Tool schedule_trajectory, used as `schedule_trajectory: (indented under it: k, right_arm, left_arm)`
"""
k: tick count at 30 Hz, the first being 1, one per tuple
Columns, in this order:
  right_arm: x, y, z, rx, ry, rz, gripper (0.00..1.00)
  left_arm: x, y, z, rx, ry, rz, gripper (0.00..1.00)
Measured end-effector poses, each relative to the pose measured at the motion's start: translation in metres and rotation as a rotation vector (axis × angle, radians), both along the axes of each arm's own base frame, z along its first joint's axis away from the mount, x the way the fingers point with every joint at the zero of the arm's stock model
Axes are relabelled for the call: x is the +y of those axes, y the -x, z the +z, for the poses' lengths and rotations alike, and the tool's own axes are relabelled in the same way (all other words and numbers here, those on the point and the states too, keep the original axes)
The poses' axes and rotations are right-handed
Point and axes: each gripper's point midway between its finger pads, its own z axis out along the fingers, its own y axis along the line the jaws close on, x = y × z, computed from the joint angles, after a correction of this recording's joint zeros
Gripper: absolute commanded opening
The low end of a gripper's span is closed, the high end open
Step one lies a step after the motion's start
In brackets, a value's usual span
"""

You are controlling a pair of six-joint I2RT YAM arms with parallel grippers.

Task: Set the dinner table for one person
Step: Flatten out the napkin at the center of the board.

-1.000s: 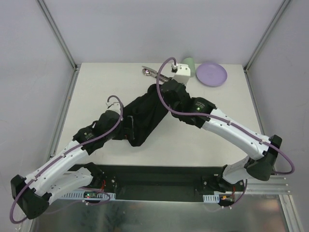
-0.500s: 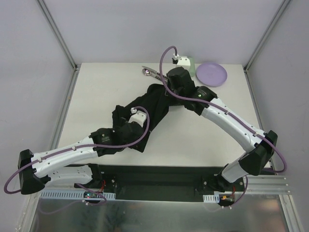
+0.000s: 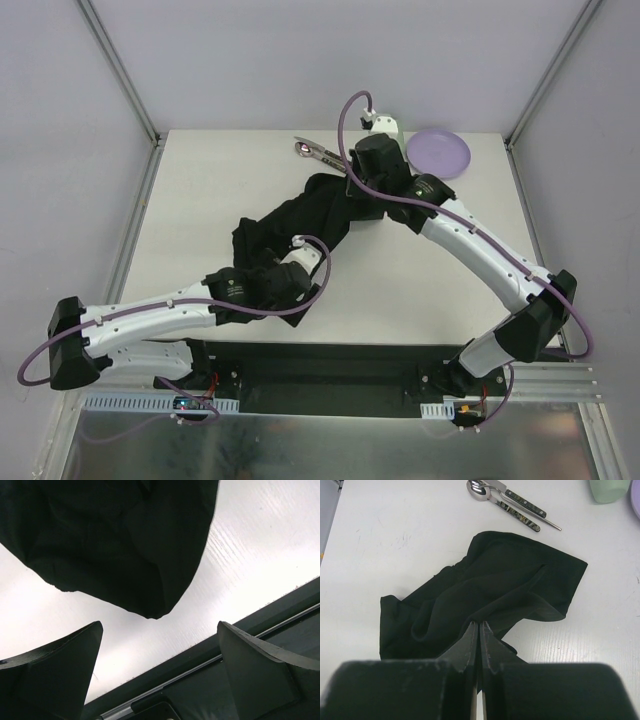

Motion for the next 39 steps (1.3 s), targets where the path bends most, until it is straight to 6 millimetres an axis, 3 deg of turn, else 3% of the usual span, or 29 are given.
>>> schedule_trajectory:
  k: [11,20,25,31,32,33,39]
  right_arm:
    - [-0.002,-0.002,-0.001,0.012,-0.012,0.008,0.01]
    - [-0.007,-0.001,-0.008,0.026,-0.006,0.007,0.01]
    - [-0.015,0.004,-0.008,0.026,-0.008,0.002,0.01]
    - [-0.025,0.008,0.002,0.008,-0.026,-0.006,0.01]
    - [-0.027,0.009,0.002,0.007,-0.028,-0.009,0.01]
    - [-0.028,0.009,0.002,0.008,-0.027,-0.009,0.01]
    - [-0.033,0.012,-0.004,0.018,-0.02,-0.013,0.01]
  left_arm:
    - [-0.008,0.011,-0.016,0.035,-0.085,-0.099,0.99]
    - [-0.009,0.009,-0.043,0.077,-0.212,-0.098,0.99]
    - [-0.009,-0.001,-0.054,0.058,-0.296,-0.08,0.64]
    - [-0.011,-0.014,-0.048,-0.001,-0.328,-0.057,0.38]
    - [-0.011,-0.015,-0.047,-0.006,-0.329,-0.055,0.08]
    - [-0.01,-0.016,-0.047,-0.011,-0.332,-0.052,0.0]
    - [-0.008,-0.019,-0.046,-0.03,-0.346,-0.04,0.0]
